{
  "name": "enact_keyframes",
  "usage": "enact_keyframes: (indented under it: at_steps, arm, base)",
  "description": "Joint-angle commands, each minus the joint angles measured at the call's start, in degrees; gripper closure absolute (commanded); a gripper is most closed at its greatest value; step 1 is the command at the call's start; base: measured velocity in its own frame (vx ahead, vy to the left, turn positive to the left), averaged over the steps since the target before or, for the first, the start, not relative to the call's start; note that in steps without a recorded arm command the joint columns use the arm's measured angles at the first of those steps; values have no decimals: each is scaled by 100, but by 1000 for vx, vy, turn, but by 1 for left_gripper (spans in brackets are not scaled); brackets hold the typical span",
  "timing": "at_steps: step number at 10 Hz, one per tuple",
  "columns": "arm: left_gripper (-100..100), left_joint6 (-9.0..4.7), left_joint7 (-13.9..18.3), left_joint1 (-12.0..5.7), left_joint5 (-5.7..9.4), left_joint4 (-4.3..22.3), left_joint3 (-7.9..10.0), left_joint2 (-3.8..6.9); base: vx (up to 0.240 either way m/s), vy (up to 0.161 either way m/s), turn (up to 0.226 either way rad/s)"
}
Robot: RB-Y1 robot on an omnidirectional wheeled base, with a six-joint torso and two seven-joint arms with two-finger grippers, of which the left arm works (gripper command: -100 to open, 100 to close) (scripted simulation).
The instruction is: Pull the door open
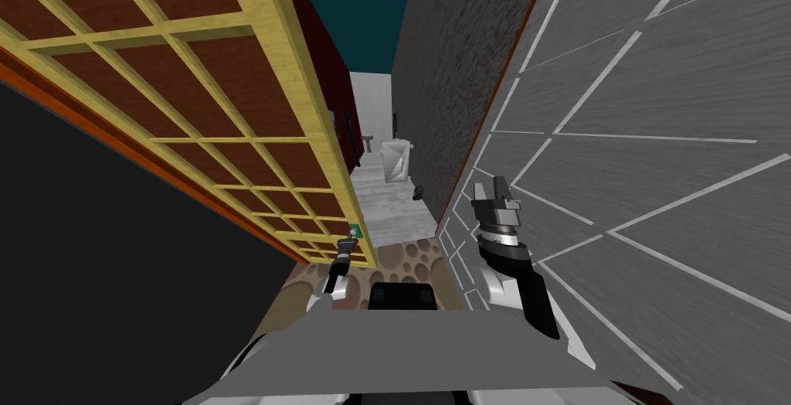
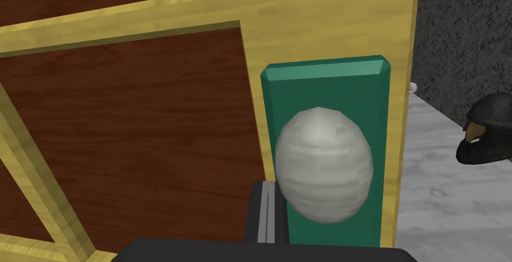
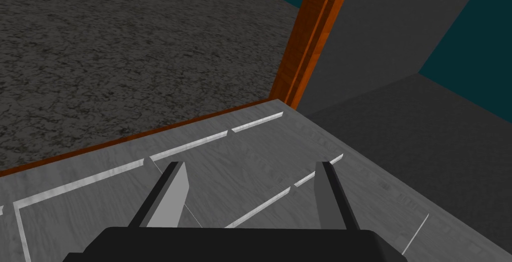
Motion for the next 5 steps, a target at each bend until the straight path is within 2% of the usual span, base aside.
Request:
enact_keyframes:
  at_steps: [1, 2, 3, 5]
  arm:
    - [-100, 40, 151, 62, -40, -266, -112, -115]
    - [-100, 40, 151, 62, -40, -266, -112, -115]
    - [-100, 69, 405, 46, 8, -266, -108, -150]
    - [-100, 97, 627, 32, 51, -265, -105, -182]
  base:
    - [-43, 30, -48]
    - [-21, 12, -14]
    - [-42, 14, -8]
    - [-66, 15, -32]
